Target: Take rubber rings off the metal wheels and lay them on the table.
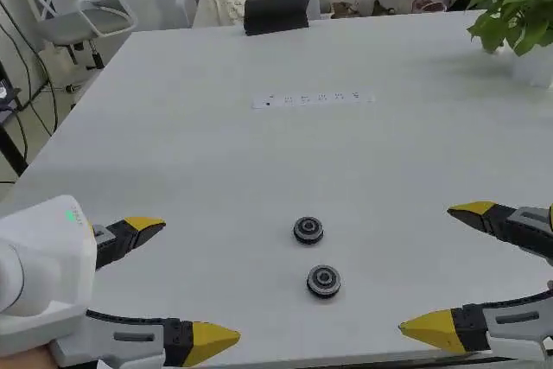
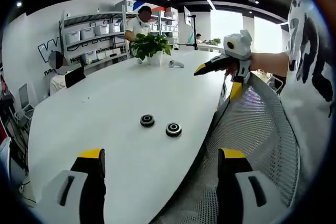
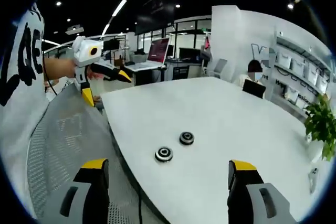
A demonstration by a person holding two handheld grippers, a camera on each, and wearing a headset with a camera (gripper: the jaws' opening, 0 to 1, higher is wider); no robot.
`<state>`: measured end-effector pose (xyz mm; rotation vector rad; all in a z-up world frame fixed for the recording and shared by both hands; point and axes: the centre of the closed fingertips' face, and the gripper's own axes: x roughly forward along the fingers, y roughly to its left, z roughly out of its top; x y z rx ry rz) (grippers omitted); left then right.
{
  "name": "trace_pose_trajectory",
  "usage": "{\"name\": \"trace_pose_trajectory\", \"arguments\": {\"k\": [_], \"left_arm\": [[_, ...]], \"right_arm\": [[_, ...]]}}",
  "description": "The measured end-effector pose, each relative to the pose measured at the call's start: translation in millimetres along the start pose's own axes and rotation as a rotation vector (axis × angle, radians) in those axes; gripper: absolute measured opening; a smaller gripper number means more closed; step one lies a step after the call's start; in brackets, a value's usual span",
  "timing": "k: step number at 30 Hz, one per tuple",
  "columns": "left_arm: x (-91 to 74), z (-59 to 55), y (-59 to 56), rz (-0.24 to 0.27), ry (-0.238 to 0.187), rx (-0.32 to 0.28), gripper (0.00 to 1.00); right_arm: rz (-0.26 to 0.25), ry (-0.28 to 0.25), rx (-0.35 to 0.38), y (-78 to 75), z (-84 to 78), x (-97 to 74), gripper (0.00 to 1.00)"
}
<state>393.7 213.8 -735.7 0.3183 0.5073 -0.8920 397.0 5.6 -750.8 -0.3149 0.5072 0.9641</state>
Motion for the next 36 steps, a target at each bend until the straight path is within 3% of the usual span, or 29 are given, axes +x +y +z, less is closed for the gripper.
{"name": "trace_pose_trajectory", "arguments": {"k": [36], "left_arm": [[3.7, 3.1, 0.3, -0.012, -0.003, 0.018, 0.83]], "right_arm": [[-0.01, -0.019, 0.0, -3.4, 0.6, 1.1, 0.89]]}}
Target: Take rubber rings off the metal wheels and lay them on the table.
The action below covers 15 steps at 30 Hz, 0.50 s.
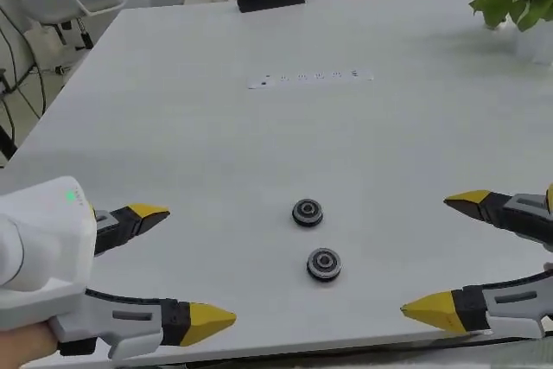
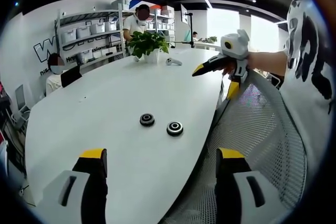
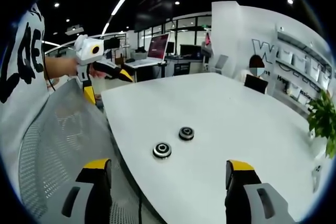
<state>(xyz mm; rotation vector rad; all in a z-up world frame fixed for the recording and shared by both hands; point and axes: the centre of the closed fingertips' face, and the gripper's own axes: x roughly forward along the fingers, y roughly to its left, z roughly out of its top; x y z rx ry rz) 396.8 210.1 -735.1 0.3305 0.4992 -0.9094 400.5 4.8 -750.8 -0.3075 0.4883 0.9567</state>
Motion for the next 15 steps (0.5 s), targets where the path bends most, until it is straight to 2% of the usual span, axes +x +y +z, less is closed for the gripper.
{"name": "trace_pose_trajectory", "arguments": {"k": [7, 15], "left_arm": [[0.6, 3.0, 1.6, 0.002, -0.002, 0.009, 0.82], [0.4, 3.0, 1.2, 0.002, -0.001, 0.011, 0.81]], "right_arm": [[0.007, -0.015, -0.011, -3.9, 7.4, 2.3, 0.88], [0.016, -0.015, -0.016, -2.3, 8.3, 3.6, 0.88]]}}
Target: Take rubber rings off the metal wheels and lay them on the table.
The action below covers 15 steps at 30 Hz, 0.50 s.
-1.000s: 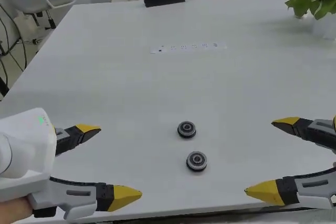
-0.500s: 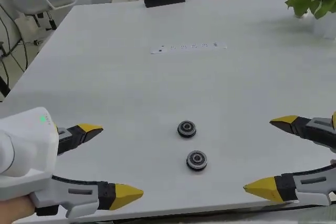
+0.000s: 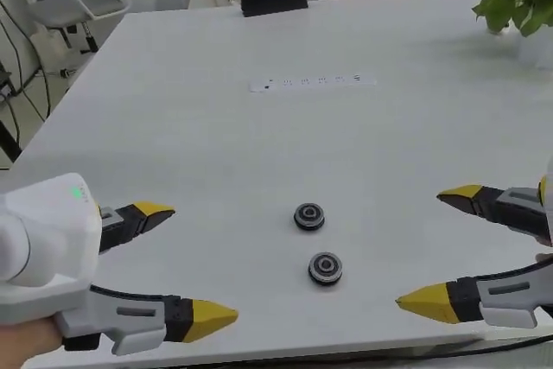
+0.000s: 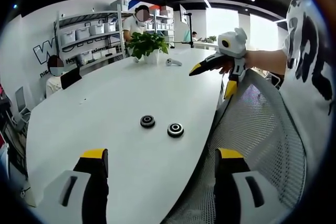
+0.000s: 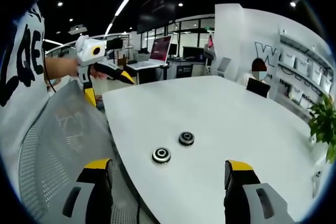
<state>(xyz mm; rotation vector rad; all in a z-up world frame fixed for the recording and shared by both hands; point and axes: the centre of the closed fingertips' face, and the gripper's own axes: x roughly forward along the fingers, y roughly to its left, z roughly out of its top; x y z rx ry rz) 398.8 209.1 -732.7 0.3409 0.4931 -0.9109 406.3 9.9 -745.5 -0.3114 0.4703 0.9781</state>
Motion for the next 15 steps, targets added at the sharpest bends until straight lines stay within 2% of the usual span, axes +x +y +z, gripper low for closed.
{"name": "trace_pose_trajectory", "arguments": {"k": [15], "left_arm": [[0.6, -1.2, -1.4, -0.003, 0.0, -0.006, 0.81]], "right_arm": [[0.002, 0.011, 0.008, 2.4, -6.0, -1.4, 0.87]]}}
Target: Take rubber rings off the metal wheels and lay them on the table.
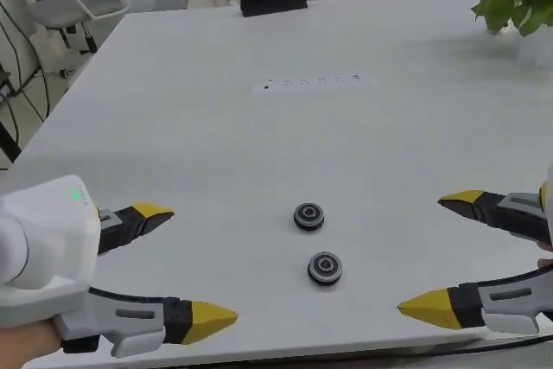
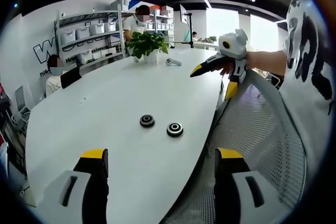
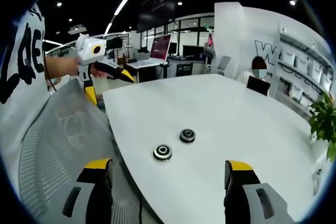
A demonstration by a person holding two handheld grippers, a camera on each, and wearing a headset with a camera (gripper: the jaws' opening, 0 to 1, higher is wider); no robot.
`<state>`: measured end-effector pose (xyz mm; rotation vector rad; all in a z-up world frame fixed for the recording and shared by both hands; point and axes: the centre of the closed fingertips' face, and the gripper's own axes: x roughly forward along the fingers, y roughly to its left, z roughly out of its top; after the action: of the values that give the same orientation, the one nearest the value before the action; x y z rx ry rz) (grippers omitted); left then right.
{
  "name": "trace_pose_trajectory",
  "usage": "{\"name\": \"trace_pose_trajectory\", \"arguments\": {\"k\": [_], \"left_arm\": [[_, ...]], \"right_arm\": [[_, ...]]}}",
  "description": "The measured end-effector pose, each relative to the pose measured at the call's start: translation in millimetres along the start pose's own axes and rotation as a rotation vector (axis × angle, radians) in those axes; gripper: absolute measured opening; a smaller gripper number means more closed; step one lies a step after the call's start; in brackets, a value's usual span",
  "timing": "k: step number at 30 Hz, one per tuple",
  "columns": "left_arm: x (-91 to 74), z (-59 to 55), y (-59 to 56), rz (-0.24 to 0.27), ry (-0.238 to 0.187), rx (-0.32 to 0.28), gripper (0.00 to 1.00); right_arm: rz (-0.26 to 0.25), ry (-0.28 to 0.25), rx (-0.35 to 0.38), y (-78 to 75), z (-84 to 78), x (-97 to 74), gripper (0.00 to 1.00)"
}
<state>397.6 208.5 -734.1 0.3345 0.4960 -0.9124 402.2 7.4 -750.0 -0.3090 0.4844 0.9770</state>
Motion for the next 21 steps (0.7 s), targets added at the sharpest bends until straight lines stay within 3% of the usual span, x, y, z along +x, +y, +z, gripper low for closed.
{"name": "trace_pose_trajectory", "arguments": {"k": [21], "left_arm": [[4.4, 8.6, 9.0, -0.006, 0.005, 0.023, 0.81]], "right_arm": [[0.021, 0.017, -0.026, -7.6, 3.4, 8.0, 0.85]]}}
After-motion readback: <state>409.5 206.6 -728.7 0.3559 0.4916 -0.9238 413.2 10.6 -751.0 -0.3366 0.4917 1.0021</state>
